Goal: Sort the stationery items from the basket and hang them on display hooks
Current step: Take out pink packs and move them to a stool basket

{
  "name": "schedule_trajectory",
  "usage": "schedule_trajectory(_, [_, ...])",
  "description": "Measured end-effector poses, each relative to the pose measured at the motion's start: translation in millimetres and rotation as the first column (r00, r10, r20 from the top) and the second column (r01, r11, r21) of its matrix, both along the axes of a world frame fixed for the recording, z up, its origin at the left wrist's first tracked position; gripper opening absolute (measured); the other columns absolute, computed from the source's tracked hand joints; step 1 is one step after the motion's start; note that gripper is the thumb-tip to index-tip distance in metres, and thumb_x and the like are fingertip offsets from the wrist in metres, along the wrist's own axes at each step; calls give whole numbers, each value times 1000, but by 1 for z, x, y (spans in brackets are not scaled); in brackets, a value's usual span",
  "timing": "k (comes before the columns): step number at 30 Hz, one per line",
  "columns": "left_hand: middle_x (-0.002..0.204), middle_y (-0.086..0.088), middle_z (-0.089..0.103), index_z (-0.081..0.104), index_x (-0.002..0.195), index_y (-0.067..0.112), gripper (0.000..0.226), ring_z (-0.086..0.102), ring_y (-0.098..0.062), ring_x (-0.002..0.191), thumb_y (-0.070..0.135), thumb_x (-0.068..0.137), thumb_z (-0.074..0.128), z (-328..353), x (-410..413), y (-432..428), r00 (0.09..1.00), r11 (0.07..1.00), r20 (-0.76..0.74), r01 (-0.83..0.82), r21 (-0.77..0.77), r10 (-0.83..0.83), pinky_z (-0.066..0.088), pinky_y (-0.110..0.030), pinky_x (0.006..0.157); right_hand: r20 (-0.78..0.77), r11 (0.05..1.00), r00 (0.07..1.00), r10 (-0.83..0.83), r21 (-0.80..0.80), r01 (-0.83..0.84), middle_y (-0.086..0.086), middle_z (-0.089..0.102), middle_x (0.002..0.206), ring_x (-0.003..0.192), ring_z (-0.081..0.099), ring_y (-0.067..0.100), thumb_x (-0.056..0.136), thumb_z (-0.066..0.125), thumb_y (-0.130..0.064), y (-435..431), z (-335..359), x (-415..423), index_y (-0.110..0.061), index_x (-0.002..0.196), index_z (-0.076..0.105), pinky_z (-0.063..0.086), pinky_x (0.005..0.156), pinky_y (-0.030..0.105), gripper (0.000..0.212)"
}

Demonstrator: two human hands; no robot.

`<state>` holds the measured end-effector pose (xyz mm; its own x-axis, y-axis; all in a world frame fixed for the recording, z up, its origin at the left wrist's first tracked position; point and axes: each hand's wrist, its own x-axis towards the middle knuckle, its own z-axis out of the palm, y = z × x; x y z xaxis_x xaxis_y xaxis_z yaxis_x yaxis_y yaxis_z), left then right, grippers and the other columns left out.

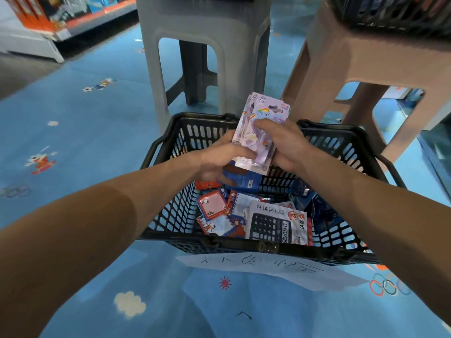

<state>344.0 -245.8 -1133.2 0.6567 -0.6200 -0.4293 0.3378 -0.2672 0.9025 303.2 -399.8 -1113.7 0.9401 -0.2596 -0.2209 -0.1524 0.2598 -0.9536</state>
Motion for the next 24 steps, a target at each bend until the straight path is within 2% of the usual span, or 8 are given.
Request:
schedule_trajectory(4, [124,-24,70,45,135,26,53,72,-47,105,5,90,65,0,-7,-5,995,991,-81,49,-121,-59,55,-66,92,-8,998,998,-68,-1,68,16,76,110,97,76,32,96,65,-10,11,0,0,-5,129,63,62,85,50,33])
schedule_trajectory(8, [109,-16,74,48,136,22,52,75,-36,95,-1,90,56,1,-10,-13,997,980,-79,-34,-195,19,62,-45,78,33,991,990,-136,-15,136,12,78,102,90,77,30,96,68,-20,13,2,0,-9,121,68,63,78,47,27])
schedule_trajectory(11, [100,-12,73,60,119,24,38,75,-28,86,0,89,53,10,-5,-17,993,972,-101,-76,-223,55,62,-36,69,100,990,985,-144,18,142,12,78,105,90,76,28,97,68,-16,12,13,4,-8,118,68,63,78,45,23])
schedule_trajectory(14, [91,-8,72,65,104,19,24,72,-21,77,5,88,53,25,-2,-18,988,977,-140,-89,-191,63,56,-25,62,118,992,985,-122,58,116,10,76,100,83,74,24,97,68,-15,15,33,4,-5,121,67,62,70,37,26])
schedule_trajectory(17, [86,-4,66,64,93,18,17,65,-16,69,8,83,54,49,-3,-17,984,981,-162,-97,-170,70,39,-24,58,109,998,992,-66,-3,67,11,73,104,86,72,22,96,67,-7,17,57,1,-3,126,64,60,67,34,31])
schedule_trajectory(18, [85,-5,65,64,92,17,18,63,-16,69,8,77,56,60,-5,-16,980,979,-185,-105,-176,72,37,-25,59,97,999,994,-45,-14,47,13,72,105,87,71,24,95,65,-2,18,67,-1,-1,127,63,59,67,34,33])
schedule_trajectory(21, [83,-5,67,63,95,12,28,63,-16,70,10,67,58,105,-15,-8,959,980,-276,-110,-164,62,43,-25,60,20,1000,1000,-5,-5,5,20,69,104,87,69,29,94,62,2,22,106,-11,1,127,61,57,73,40,33])
schedule_trajectory(24, [78,-4,68,62,91,12,13,64,-13,62,9,79,57,163,-27,1,935,995,-354,-58,-80,26,44,-20,49,-62,1000,998,-25,5,26,19,72,107,87,72,30,94,66,-1,25,160,-25,0,126,61,60,75,42,32])
